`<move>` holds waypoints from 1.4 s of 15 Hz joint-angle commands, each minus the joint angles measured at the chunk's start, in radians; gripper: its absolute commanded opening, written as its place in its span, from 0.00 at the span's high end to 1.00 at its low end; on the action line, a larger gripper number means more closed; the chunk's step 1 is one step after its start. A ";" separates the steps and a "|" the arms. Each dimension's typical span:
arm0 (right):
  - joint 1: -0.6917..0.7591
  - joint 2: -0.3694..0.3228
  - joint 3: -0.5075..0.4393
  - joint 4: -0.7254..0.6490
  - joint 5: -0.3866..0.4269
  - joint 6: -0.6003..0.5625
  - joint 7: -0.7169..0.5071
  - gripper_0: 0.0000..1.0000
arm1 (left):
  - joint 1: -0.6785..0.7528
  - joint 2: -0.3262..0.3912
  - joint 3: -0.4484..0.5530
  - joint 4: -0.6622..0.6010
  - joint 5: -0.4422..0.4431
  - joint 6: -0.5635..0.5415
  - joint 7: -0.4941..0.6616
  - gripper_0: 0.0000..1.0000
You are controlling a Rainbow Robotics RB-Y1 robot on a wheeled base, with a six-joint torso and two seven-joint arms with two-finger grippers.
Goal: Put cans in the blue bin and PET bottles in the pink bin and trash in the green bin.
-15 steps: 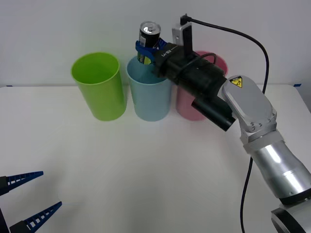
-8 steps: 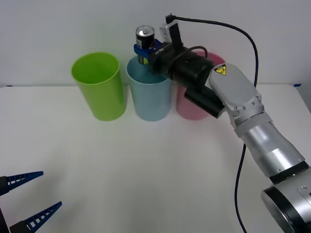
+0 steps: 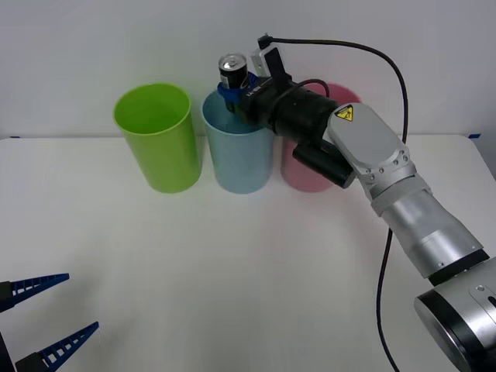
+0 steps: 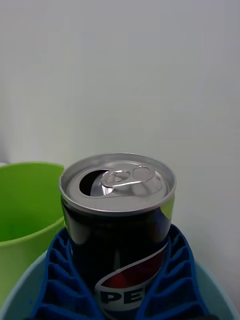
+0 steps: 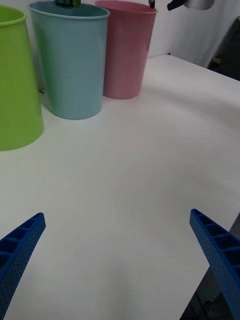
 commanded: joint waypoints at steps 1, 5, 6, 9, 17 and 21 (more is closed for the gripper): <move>0.002 0.000 0.001 0.010 -0.001 0.000 -0.004 1.00 | 0.000 0.000 0.000 0.000 0.000 0.000 0.000 0.00; 0.002 0.000 -0.001 0.010 -0.004 0.001 -0.007 1.00 | 0.000 0.000 0.000 0.000 0.000 0.000 0.000 0.00; 0.000 0.000 0.001 0.010 -0.004 0.001 -0.006 1.00 | 0.000 0.000 0.000 0.000 0.000 0.000 0.000 0.00; 0.003 0.000 0.001 0.010 -0.010 0.003 -0.009 1.00 | 0.000 0.000 0.000 0.000 0.000 0.000 0.000 0.00; 0.002 0.000 0.001 0.010 -0.040 0.023 0.022 0.00 | 0.000 0.000 0.000 0.000 0.000 0.000 0.000 0.00; 0.002 0.000 0.001 0.010 -0.041 0.026 0.028 0.00 | 0.000 0.000 0.000 0.000 0.000 0.000 0.000 0.00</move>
